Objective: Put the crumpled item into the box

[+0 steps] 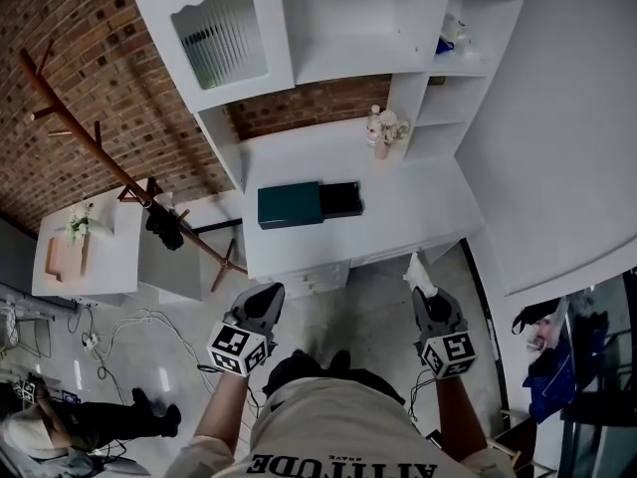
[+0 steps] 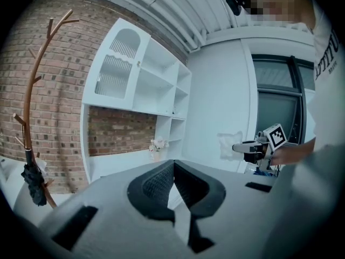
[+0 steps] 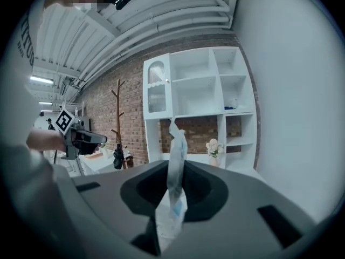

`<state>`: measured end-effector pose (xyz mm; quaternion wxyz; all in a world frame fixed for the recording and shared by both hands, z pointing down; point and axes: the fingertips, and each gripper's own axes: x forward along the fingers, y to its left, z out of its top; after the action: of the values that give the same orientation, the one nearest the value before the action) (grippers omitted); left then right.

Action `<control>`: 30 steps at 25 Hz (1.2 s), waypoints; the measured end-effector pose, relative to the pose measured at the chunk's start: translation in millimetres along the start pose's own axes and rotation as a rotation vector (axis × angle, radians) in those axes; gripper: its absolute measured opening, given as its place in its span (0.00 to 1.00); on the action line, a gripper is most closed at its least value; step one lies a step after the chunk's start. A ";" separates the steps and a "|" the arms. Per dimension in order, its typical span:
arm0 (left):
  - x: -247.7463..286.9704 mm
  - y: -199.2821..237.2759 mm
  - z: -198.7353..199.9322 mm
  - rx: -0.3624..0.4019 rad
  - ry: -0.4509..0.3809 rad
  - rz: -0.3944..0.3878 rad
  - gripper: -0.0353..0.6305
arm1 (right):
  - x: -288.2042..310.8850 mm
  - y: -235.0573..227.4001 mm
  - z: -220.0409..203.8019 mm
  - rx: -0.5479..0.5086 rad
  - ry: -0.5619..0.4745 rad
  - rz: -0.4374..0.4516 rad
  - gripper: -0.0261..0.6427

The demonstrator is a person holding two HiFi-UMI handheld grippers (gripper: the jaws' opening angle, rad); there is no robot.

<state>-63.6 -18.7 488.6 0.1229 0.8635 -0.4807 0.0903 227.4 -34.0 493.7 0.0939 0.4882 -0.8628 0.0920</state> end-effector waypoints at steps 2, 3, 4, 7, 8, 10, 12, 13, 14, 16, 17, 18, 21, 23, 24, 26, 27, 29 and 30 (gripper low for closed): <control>3.1 3.3 1.5 -0.001 0.000 0.004 0.09 | 4.5 -2.4 0.2 0.003 0.001 0.003 0.14; 4.4 5.5 2.0 -0.003 0.000 0.006 0.09 | 6.5 -3.7 0.1 0.004 0.002 0.002 0.14; 5.6 8.1 2.3 -0.005 0.000 0.009 0.09 | 8.6 -4.9 -0.1 0.005 0.004 0.000 0.14; 10.3 17.1 3.3 -0.014 0.000 0.010 0.09 | 16.4 -7.6 0.7 0.011 0.010 -0.009 0.14; 12.9 20.2 3.4 -0.016 0.001 0.007 0.09 | 19.6 -8.1 1.4 0.015 0.011 -0.012 0.14; 19.9 26.5 2.8 -0.018 0.002 -0.003 0.09 | 27.1 -9.0 2.6 0.021 0.012 -0.018 0.14; 29.2 34.4 2.8 -0.016 0.006 -0.015 0.09 | 35.9 -10.4 3.8 0.027 0.015 -0.027 0.14; 34.4 39.2 3.5 -0.014 0.008 -0.021 0.09 | 40.7 -11.3 4.8 0.030 0.018 -0.032 0.14; 39.8 44.3 4.5 -0.014 0.010 -0.028 0.09 | 45.6 -12.4 6.0 0.032 0.022 -0.039 0.14; 50.8 55.6 8.0 -0.014 0.014 -0.040 0.09 | 56.1 -14.7 8.8 0.032 0.033 -0.050 0.14; 56.5 61.8 10.4 -0.014 0.014 -0.046 0.09 | 62.0 -15.9 10.3 0.032 0.039 -0.054 0.14; 62.4 68.3 12.6 -0.013 0.013 -0.052 0.09 | 68.4 -17.2 11.6 0.033 0.045 -0.058 0.14; 79.7 89.0 15.0 -0.017 0.009 -0.066 0.09 | 89.4 -20.7 12.2 0.047 0.058 -0.068 0.14; 90.5 104.2 12.2 -0.026 0.017 -0.073 0.09 | 105.7 -22.5 9.7 0.069 0.070 -0.074 0.14; 95.8 111.3 10.1 -0.031 0.024 -0.078 0.09 | 114.0 -23.3 8.3 0.081 0.078 -0.076 0.14; 106.1 124.3 4.4 -0.030 0.040 -0.092 0.09 | 129.7 -24.3 4.3 0.102 0.092 -0.081 0.14; 110.9 130.8 1.2 -0.026 0.049 -0.100 0.09 | 137.3 -24.4 1.9 0.115 0.099 -0.083 0.14; 119.3 144.2 -4.5 -0.018 0.064 -0.114 0.09 | 152.9 -24.4 -2.2 0.148 0.109 -0.083 0.14; 122.8 151.1 -6.4 -0.018 0.069 -0.119 0.09 | 160.6 -24.2 -3.7 0.166 0.114 -0.082 0.14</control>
<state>-128.5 -192.7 547.3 0.1522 0.8859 -0.4245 0.1084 167.3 -177.8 539.4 0.1059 0.5233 -0.8247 0.1868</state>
